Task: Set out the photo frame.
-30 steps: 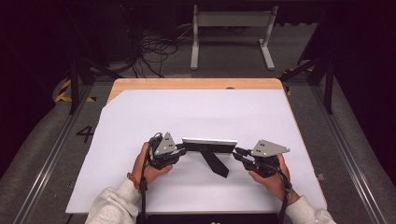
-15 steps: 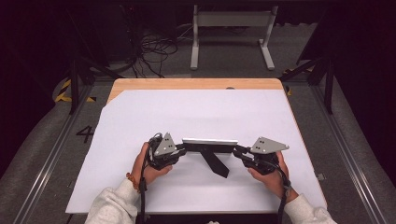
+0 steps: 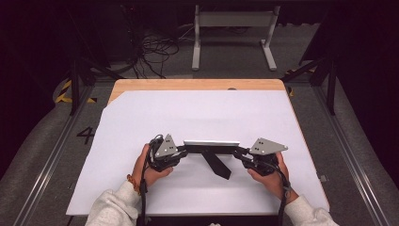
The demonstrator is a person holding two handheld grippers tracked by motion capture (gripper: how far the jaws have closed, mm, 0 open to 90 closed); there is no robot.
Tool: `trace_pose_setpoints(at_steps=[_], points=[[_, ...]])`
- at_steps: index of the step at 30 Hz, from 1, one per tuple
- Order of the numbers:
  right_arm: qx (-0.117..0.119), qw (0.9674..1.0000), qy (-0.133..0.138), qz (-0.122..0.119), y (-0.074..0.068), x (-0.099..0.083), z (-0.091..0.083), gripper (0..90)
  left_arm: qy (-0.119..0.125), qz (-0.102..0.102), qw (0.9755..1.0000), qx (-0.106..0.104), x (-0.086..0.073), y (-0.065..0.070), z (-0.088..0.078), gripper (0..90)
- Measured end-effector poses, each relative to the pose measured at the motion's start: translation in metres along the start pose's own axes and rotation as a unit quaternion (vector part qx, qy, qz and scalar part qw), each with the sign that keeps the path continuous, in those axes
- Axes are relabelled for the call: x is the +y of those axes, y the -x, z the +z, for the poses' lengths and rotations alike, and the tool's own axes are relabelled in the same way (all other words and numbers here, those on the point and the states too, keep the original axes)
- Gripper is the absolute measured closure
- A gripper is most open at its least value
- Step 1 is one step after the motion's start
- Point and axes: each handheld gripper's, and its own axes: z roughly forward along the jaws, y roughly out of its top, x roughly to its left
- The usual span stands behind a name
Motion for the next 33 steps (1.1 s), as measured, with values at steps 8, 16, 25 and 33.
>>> trace_pose_setpoints(at_steps=[8, 16, 25, 33], points=[[-0.023, 0.9997, 0.0, 0.01, 0.003, -0.008, -0.009, 79.5, -0.007, 0.01, 0.9999, 0.003, 0.002, 0.0, 0.0, 78.5], [-0.033, 0.9994, 0.004, 0.007, 0.005, -0.005, -0.005, 79.1, -0.006, 0.007, 1.0, 0.001, 0.002, 0.0, 0.0, 78.5], [-0.01, 0.9999, 0.004, -0.001, 0.001, -0.007, -0.01, 78.1, -0.008, 0.008, 0.9999, 0.004, 0.002, 0.0, 0.0, 78.3], [-0.006, 0.9999, -0.003, -0.011, -0.001, -0.003, 0.003, 80.1, -0.005, 0.003, 1.0, 0.001, 0.002, 0.0, 0.001, 78.2]])
